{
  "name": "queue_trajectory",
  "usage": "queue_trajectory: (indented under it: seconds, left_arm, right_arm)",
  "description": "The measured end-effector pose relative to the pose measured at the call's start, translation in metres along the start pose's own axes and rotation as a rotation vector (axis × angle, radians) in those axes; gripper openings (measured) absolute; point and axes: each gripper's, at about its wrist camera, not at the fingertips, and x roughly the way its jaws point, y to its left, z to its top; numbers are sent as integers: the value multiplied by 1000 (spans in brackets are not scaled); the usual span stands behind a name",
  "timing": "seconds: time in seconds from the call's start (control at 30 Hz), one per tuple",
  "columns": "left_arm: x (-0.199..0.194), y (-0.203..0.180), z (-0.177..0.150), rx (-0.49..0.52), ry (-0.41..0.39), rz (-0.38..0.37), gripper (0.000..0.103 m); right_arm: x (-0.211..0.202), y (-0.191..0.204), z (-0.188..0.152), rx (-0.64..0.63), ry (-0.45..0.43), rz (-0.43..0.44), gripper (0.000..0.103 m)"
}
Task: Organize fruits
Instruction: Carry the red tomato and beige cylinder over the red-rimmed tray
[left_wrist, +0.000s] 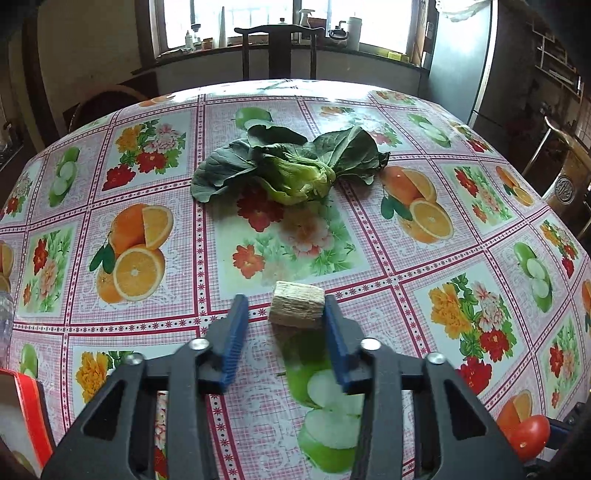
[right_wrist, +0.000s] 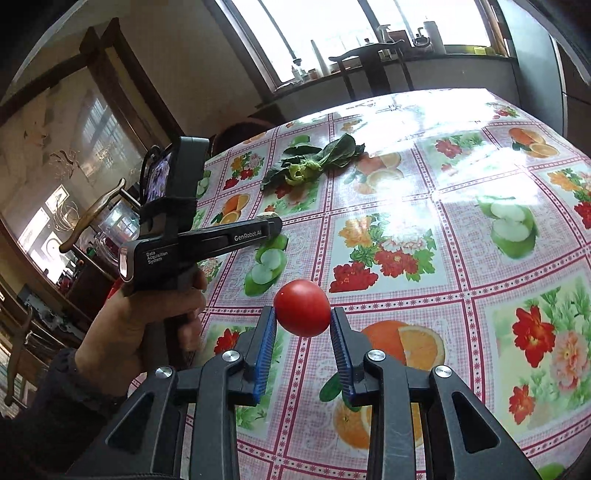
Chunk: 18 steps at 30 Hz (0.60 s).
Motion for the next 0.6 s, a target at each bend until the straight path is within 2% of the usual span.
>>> queue_trajectory:
  seconds: [0.07, 0.3, 0.43, 0.6]
  left_arm:
    - [-6, 6, -4, -24, 11, -35, 24]
    - [-41, 7, -39, -29, 4, -81, 24]
    - [-68, 6, -62, -42, -8, -97, 24]
    - [-98, 15, -92, -106, -30, -90, 24]
  right_arm:
    - [-5, -1, -5, 17, -5, 4, 30]
    - [-25, 7, -19, 28, -14, 20, 30]
    - [-33, 17, -27, 13, -14, 30, 30]
    - [-39, 34, -37, -13, -9, 54, 30]
